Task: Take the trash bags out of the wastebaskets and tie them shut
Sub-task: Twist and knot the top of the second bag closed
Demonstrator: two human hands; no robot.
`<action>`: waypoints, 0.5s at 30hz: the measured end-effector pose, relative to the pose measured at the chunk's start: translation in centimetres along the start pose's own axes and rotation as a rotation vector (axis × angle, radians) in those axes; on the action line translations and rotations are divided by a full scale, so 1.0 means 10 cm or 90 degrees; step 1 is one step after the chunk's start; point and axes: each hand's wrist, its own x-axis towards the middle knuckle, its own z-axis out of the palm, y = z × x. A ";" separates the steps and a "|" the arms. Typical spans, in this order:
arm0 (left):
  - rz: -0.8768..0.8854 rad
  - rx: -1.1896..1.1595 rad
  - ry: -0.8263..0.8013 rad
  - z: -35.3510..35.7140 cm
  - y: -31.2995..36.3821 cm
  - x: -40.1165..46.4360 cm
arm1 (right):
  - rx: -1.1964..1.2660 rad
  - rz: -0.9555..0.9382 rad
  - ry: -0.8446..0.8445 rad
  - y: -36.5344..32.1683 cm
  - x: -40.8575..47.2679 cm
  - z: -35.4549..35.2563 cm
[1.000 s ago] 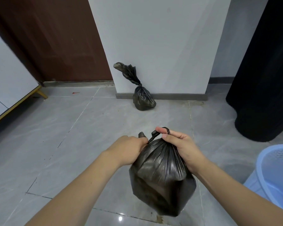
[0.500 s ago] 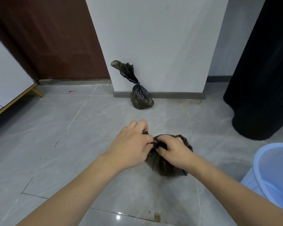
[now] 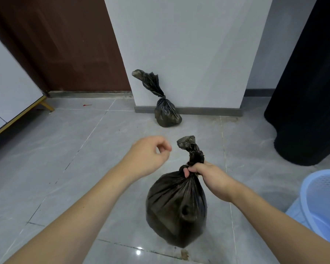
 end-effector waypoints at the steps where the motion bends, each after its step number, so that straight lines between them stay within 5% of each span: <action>1: -0.002 0.000 -0.040 0.06 -0.03 -0.03 | 0.013 0.005 0.005 0.01 0.01 0.01; 15: -0.068 -0.127 -0.103 0.28 -0.19 -0.08 | -0.015 -0.014 -0.052 -0.05 0.04 -0.03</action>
